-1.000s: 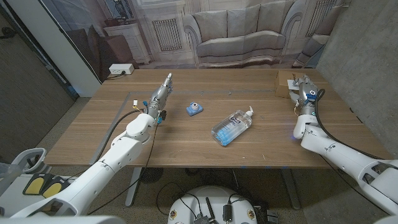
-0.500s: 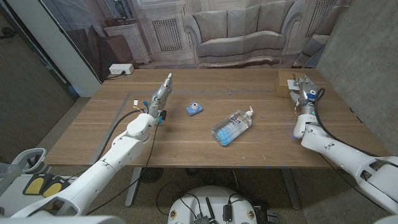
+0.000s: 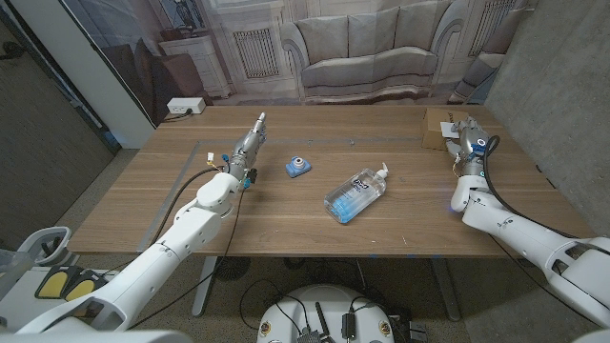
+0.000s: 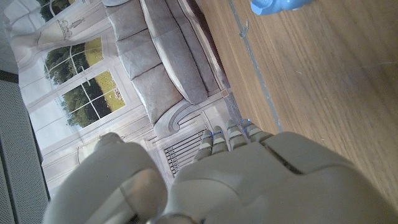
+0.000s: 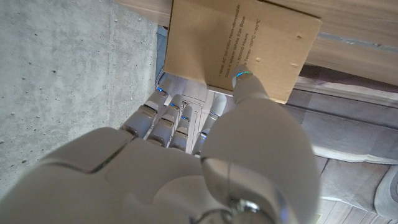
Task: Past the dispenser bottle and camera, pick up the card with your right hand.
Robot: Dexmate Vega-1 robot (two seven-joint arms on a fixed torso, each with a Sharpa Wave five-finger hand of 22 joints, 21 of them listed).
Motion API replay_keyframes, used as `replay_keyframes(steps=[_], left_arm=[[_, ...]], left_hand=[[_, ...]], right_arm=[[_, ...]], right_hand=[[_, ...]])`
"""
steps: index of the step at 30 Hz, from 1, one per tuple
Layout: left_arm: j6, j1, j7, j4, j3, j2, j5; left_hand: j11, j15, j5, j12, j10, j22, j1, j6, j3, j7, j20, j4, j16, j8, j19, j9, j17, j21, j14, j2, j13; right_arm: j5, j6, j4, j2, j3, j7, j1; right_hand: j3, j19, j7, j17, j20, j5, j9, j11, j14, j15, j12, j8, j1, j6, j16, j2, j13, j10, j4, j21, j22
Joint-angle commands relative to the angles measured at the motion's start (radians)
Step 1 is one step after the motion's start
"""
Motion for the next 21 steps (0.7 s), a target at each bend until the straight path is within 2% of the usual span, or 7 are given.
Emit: replay_keyframes(steps=[1,8,12,21], left_arm=[[0.009,-0.009,-0.001,0.009,0.005,-0.003,0.0],[0.012,-0.016,-0.003,0.017,0.007,-0.005,0.0],[0.015,-0.02,-0.005,0.02,0.009,-0.006,0.0],[0.013,-0.029,-0.011,0.031,0.01,-0.009,-0.001]], left_hand=[[-0.007,0.006,0.007,-0.003,0.0,0.004,0.001,0.005,-0.006,0.004,-0.015,0.0,-0.003,-0.001,-0.008,0.004,0.003,-0.003,-0.003,0.006,0.002],[-0.006,0.005,0.007,-0.003,0.001,0.004,0.001,0.005,-0.007,0.004,-0.014,0.0,-0.003,-0.001,-0.008,0.004,0.003,-0.003,-0.003,0.007,0.002],[-0.007,0.005,0.007,-0.003,0.001,0.004,0.001,0.005,-0.008,0.003,-0.014,0.0,-0.003,-0.001,-0.008,0.004,0.003,-0.003,-0.004,0.007,0.002],[-0.007,0.005,0.007,-0.003,0.0,0.004,0.002,0.005,-0.009,0.005,-0.014,0.0,-0.003,-0.001,-0.008,0.004,0.003,-0.004,-0.003,0.008,0.002]], right_arm=[[0.01,0.035,0.056,0.018,-0.014,-0.015,0.024],[0.011,0.059,0.094,0.034,-0.024,-0.04,0.043],[0.012,0.072,0.107,0.038,-0.029,-0.05,0.051],[0.014,0.08,0.094,0.03,-0.03,-0.065,0.052]], right_hand=[[-0.005,0.013,-0.004,0.004,-0.036,-0.002,-0.005,-0.002,0.02,-0.091,0.014,0.007,0.004,0.017,0.006,0.008,0.003,0.027,0.004,0.008,0.003],[-0.01,0.022,-0.006,0.006,-0.047,-0.012,-0.024,-0.021,0.046,-0.101,0.029,0.028,-0.001,0.075,0.011,0.025,0.001,0.074,0.013,0.016,0.006],[-0.017,0.029,-0.005,0.008,-0.051,-0.022,-0.04,-0.024,0.063,-0.108,0.037,0.053,-0.011,0.138,0.013,0.04,-0.002,0.104,0.023,0.023,0.01],[-0.026,0.037,-0.013,0.011,-0.059,-0.039,-0.059,-0.036,0.087,-0.123,0.046,0.077,-0.03,0.199,0.019,0.068,-0.004,0.142,0.04,0.034,0.015]])
